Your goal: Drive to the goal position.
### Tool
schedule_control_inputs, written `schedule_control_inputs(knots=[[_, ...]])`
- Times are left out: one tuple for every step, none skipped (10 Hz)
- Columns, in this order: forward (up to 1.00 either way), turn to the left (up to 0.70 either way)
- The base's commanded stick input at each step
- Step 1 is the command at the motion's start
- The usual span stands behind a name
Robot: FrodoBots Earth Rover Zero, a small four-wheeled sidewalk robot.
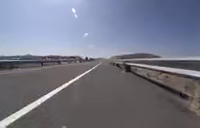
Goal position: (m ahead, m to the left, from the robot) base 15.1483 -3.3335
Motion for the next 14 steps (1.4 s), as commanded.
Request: schedule_control_inputs(knots=[[1.0,0.0],[1.0,-0.07],[1.0,-0.2],[1.0,0.0],[1.0,0.0],[1.0,0.0],[1.0,0.0],[1.0,0.0],[1.0,0.0],[1.0,0.0],[1.0,0.0],[1.0,0.0],[1.0,0.0],[1.0,0.0]])
